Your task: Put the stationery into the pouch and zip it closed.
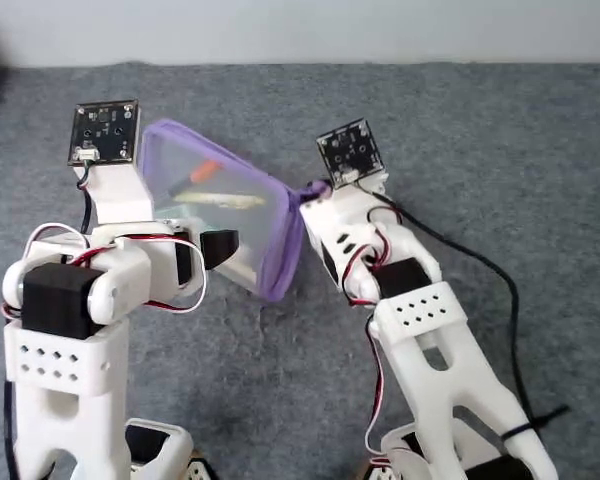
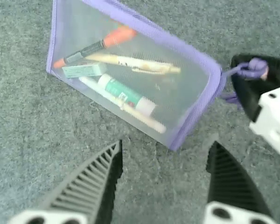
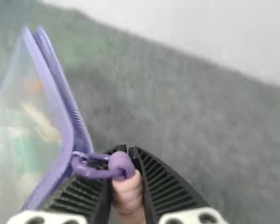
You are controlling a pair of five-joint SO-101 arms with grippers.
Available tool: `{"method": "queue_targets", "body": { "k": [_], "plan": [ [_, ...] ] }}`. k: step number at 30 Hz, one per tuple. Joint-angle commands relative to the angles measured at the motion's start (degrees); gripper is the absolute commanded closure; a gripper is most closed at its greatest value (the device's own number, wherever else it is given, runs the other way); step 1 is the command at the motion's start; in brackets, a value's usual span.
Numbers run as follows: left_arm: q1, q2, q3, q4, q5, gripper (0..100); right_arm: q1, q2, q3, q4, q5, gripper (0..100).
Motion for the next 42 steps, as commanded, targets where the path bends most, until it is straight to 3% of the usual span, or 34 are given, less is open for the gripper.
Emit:
{"method": "queue_targets", "body": {
  "k": [1,7,13,16,18,25,37,42],
  "plan": [
    [0.4,-0.3,-2.2,-0.4,-1.0,71,0.5,-0.5,-7.4,-0.5,0.6,99.1],
    [-1.9,-0.4,-2.3,-0.7,-9.5,71,0.8,0.2,-8.3,-1.3,11.1,99.1],
    [-6.7,-0.4,-2.3,-0.7,-14.8,71,2.0,0.2,-4.5,-6.1,15.4,99.1],
    [-7.0,-0.4,-2.3,-0.6,-14.7,71,1.5,-0.1,-3.1,-3.4,15.5,99.1],
    [-7.0,-0.4,-2.3,-0.5,-14.6,71,0.3,0.2,-2.9,1.3,15.1,99.1],
    [-7.0,-0.4,-2.3,-0.3,-14.4,71,2.2,7.9,-2.0,12.3,2.9,99.1],
    [-7.0,-0.4,-2.3,-0.3,-12.9,71,7.2,17.8,-5.0,17.2,2.0,98.3],
    [-7.0,-0.4,-2.0,-0.3,-12.8,71,8.6,23.7,-11.1,23.4,-2.8,88.9]
  ]
}}
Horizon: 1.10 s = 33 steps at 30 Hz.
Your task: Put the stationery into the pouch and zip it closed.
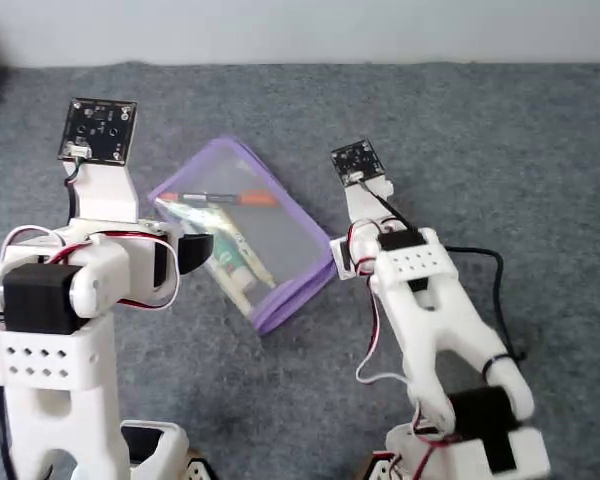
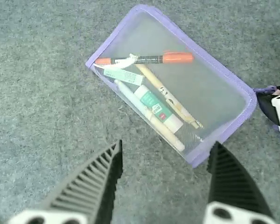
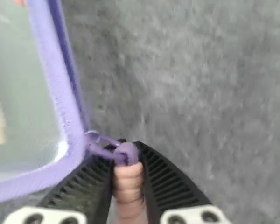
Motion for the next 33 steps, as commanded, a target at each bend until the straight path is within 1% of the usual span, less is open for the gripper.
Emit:
{"method": "queue_targets", "body": {
  "k": [1,5,11,14,17,21,28,30,33],
  "plan": [
    [-0.4,-0.4,-2.0,-0.3,0.8,71,1.6,3.1,-7.3,4.6,-4.7,87.4],
    [-0.4,-0.4,-2.0,-0.3,0.8,71,2.5,9.7,-14.6,10.0,-7.3,87.0],
    [-0.4,-0.3,-2.0,-0.3,0.8,71,2.6,16.7,-25.0,18.5,-7.2,87.0],
    [-0.4,-0.3,-2.0,-0.3,0.8,71,2.5,18.4,-28.1,24.0,-7.2,87.0],
    [-0.4,-0.3,-2.0,-0.4,0.8,71,2.6,19.5,-28.7,26.6,-6.9,86.6],
    [-0.4,0.1,-2.0,-0.5,0.8,71,2.6,19.8,-28.7,28.5,-6.9,86.5],
    [-0.3,-0.1,-2.0,-0.5,0.8,71,2.6,19.6,-28.7,28.0,-6.8,87.0],
    [-0.3,-0.2,-2.0,-0.4,0.8,71,2.6,19.6,-28.8,27.5,-6.4,89.7],
    [-0.4,-0.2,-2.0,-0.3,0.8,71,2.5,19.4,-28.8,27.0,-4.1,99.0]
  ]
}}
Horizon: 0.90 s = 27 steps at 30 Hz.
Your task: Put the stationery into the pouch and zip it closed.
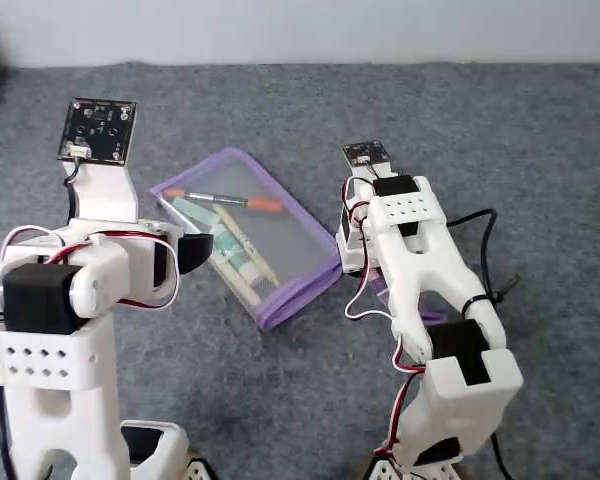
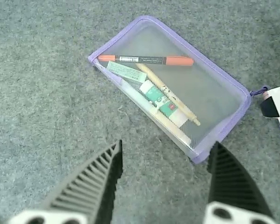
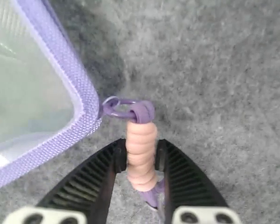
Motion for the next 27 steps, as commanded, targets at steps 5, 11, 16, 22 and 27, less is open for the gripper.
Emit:
{"method": "queue_targets", "body": {
  "k": [5,11,16,22,27],
  "plan": [
    [-0.3,-0.3,-2.0,-0.3,0.6,72,0.7,-5.7,-2.7,-0.2,1.9,99.1],
    [-0.4,-0.3,-2.2,-0.6,0.6,81,0.3,-20.2,-2.6,-4.2,7.3,99.1],
    [-0.4,-0.4,-2.4,-0.6,0.6,82,0.2,-28.9,-2.5,-10.7,10.8,99.1],
    [-0.3,-2.1,-7.9,-1.1,0.6,82,-1.7,-35.3,-2.6,-20.9,14.6,99.1],
    [-0.3,-4.4,-8.5,-3.1,0.2,82,-5.6,-38.9,-2.5,-26.8,22.6,99.1]
  ]
}}
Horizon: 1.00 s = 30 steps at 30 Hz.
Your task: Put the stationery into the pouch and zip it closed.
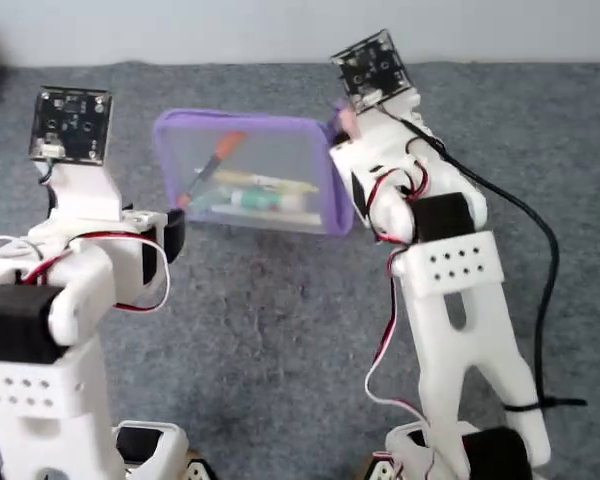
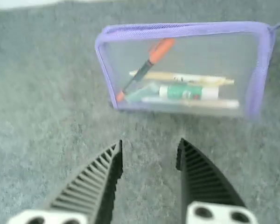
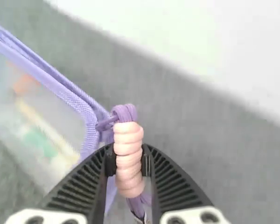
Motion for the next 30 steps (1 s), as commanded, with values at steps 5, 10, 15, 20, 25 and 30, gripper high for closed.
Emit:
{"method": "queue_targets", "body": {
  "k": [5,10,15,20,25,30],
  "plan": [
    [-0.3,-5.1,-2.2,-1.2,0.1,70,-7.2,-8.0,-2.5,-3.2,6.9,99.1],
    [-0.3,-5.8,-2.2,-1.1,0.1,63,-7.6,-9.9,-2.5,-6.8,12.9,99.1],
    [-0.3,-6.1,-2.3,-1.1,0.1,63,-5.8,-9.7,-2.5,-12.9,15.0,99.1],
    [-0.3,-6.1,-2.2,-1.1,0.5,63,-6.0,-9.7,-2.7,-13.7,14.8,99.1],
    [0.0,-5.3,-1.6,-1.5,3.8,63,-6.3,-10.2,-2.7,-16.7,14.7,99.1],
    [0.2,-3.3,3.1,-5.2,7.5,63,-8.0,-10.5,-2.8,-17.5,14.7,99.1]
  ]
}}
